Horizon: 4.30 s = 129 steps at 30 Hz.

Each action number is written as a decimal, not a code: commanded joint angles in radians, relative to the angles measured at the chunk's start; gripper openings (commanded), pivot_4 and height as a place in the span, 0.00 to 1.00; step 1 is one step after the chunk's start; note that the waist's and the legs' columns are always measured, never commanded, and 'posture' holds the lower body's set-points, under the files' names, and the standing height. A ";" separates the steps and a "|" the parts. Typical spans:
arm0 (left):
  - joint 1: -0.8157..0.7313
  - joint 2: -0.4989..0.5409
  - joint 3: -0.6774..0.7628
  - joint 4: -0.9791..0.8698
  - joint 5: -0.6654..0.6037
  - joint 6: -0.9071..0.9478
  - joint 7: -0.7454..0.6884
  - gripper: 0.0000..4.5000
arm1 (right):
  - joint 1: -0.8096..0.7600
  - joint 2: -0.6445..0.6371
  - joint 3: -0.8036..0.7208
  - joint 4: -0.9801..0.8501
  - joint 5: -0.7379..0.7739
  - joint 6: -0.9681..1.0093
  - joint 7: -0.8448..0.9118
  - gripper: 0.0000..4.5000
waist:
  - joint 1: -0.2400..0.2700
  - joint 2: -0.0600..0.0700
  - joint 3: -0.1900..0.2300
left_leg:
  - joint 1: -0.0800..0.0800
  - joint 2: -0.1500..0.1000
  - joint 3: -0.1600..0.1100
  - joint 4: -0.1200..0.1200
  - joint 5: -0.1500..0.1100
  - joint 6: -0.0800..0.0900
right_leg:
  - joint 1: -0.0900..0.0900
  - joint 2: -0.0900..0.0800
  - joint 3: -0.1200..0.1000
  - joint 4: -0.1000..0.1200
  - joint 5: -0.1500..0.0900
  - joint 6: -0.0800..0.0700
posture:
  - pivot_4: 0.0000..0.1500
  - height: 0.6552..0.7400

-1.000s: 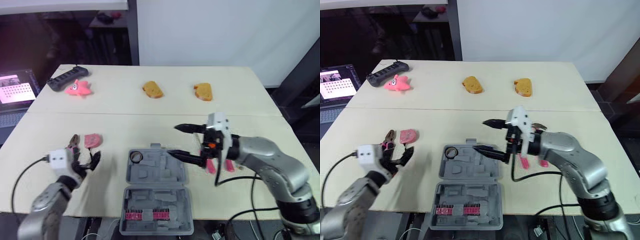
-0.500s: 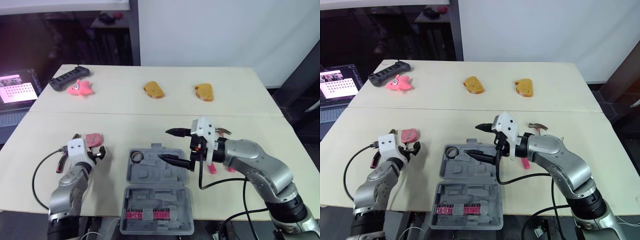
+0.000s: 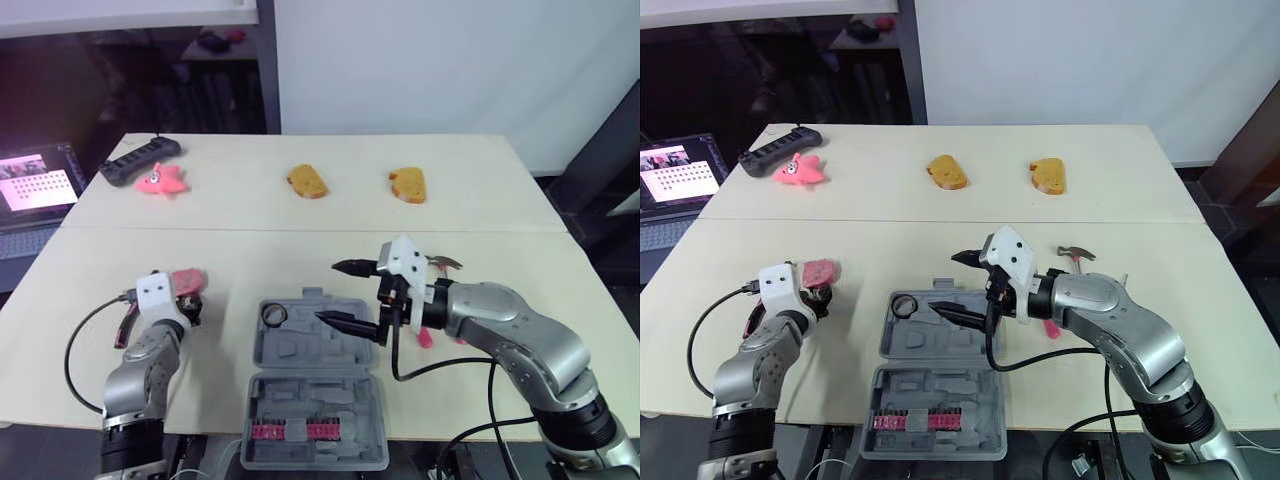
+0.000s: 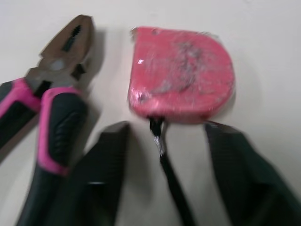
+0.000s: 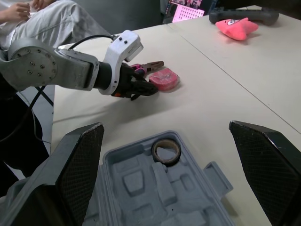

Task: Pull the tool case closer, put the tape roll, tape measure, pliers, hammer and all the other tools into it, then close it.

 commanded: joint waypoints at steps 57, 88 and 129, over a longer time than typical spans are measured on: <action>1.000 0.337 -0.027 -0.122 0.060 -0.716 -0.687 0.06 | 0.081 -0.141 -0.104 -0.122 0.154 0.047 0.100 1.00 | -0.033 -0.001 0.001 | 0.000 0.001 0.009 -0.015 -0.002 0.002 | -0.007 0.000 0.006 -0.013 -0.004 -0.007 | 1.00 1.00; 0.725 0.721 0.130 -0.102 -0.098 -0.532 -1.195 0.99 | 0.062 -0.132 -0.066 -0.070 0.074 -0.013 0.125 1.00 | -0.029 -0.017 0.008 | -0.001 0.002 0.008 -0.015 -0.001 0.000 | -0.009 0.000 0.006 -0.011 -0.003 -0.007 | 1.00 1.00; 0.380 0.762 0.019 -0.081 -0.134 -0.530 -1.240 0.65 | 0.031 -0.130 -0.092 -0.070 0.107 0.131 -0.031 1.00 | 0.000 -0.008 0.004 | -0.001 0.002 0.005 -0.013 0.000 0.000 | -0.006 0.001 0.004 -0.008 -0.003 -0.007 | 1.00 1.00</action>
